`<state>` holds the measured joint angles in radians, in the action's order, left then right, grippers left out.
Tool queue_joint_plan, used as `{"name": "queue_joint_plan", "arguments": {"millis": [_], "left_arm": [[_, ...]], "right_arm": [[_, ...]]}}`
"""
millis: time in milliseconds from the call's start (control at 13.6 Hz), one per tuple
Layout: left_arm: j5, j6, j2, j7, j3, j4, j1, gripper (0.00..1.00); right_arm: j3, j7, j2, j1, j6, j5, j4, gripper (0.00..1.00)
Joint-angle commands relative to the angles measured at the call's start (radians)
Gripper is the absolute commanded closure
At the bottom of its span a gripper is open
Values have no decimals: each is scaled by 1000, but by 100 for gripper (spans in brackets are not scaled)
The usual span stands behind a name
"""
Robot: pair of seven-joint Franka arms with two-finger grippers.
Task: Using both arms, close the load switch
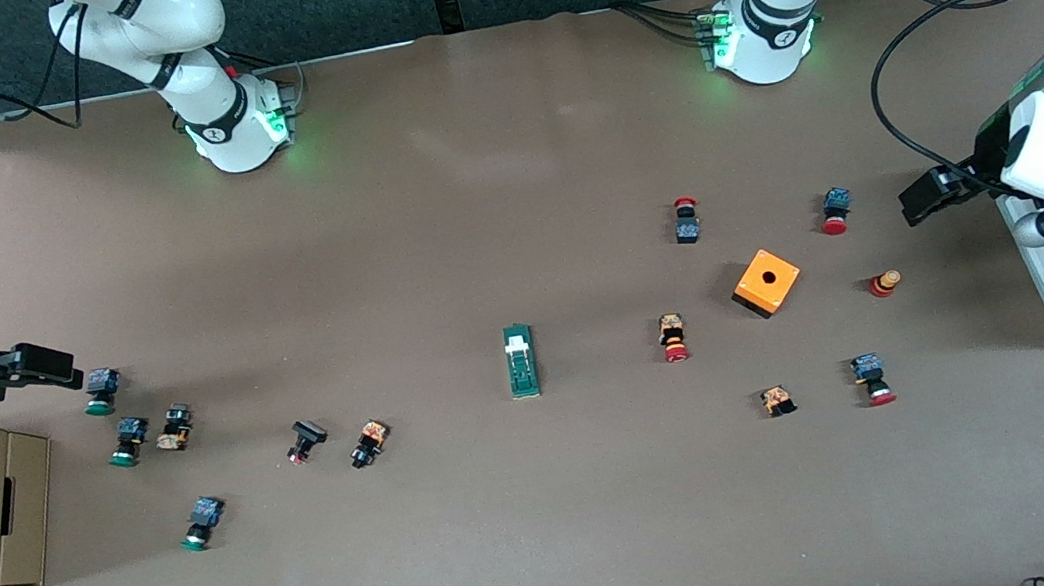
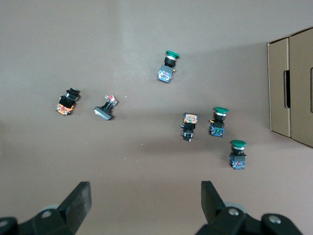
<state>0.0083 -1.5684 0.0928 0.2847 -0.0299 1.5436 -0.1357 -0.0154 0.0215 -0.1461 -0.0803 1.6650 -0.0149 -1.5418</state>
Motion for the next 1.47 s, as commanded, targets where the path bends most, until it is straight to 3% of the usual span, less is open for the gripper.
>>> {"name": "queue_joint_plan", "arguments": {"millis": [0,808,1028,1396], "left_arm": [[12,4,7,-2,-4,-23,-22,0],[-5,16,13,8,5,-17,-32,0],[-4,13,13,21,60,-16,-36,0],[8,-41,31,273,223,-16,-36,0]], "right_arm": [[-1,2,10,-4,-7,10,2,0],[-6,2,7,-24,-7,-2,2,0],[-9,46,0,-22,-2,-5,2,0],[-11,69,-21,-13,7,-27,2,0]]}}
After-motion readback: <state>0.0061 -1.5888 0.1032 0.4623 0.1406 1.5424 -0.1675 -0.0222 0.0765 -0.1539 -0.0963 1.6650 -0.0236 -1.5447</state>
